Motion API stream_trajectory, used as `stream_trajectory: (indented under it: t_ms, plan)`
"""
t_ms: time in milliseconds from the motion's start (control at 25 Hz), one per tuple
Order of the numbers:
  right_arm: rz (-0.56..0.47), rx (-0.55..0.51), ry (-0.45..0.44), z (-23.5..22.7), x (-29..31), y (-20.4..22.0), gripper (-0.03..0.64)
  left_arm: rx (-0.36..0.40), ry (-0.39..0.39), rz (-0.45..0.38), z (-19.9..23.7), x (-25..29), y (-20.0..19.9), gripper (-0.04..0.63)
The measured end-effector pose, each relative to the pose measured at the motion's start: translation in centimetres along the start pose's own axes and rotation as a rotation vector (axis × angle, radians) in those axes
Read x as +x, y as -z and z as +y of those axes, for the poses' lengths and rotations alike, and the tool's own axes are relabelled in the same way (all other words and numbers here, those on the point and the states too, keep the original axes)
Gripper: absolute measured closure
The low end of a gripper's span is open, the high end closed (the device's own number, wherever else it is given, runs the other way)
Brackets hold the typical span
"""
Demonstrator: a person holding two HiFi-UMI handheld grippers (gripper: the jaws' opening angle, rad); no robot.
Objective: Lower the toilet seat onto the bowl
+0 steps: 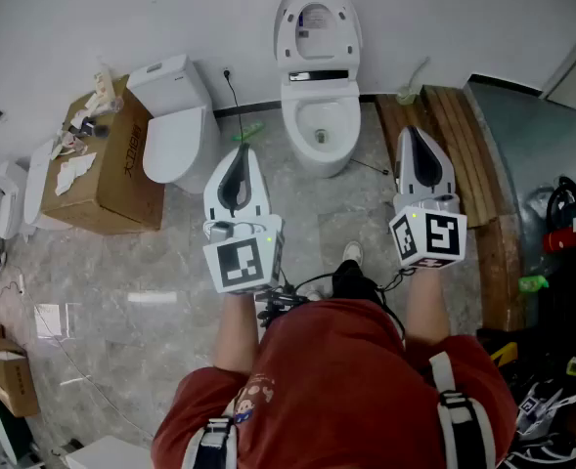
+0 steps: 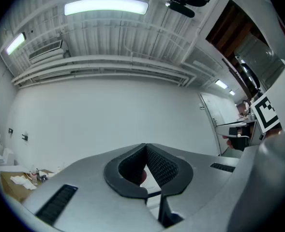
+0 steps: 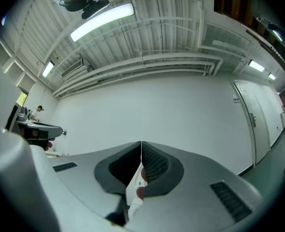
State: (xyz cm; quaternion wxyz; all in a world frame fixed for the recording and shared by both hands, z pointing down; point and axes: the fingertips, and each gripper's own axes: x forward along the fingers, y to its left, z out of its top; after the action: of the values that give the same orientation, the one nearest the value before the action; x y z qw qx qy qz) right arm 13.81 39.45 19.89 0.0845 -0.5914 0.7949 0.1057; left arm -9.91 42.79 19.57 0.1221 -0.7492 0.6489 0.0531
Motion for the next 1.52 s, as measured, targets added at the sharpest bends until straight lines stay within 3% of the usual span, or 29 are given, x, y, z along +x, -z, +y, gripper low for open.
stream_trajectory:
  t_ms: [360, 520, 840, 1520]
  plan:
    - [0.021, 0.011, -0.002, -0.5, 0.9, 0.8, 0.601, -0.037, 0.011, 0.014, -0.1, 1.2, 0.5, 0.583]
    - [0.017, 0.024, 0.005, -1.2, 1.4, 0.8, 0.601, -0.005, 0.012, 0.05, -0.4, 1.9, 0.7, 0.583]
    - [-0.001, 0.051, 0.006, -2.3, 3.6, 1.2, 0.601, -0.011, 0.012, 0.05, -0.6, 4.5, 1.2, 0.583]
    - [0.026, 0.064, -0.012, -8.4, 13.8, 5.2, 0.601, -0.038, 0.019, 0.05, -2.9, 16.7, 4.0, 0.583]
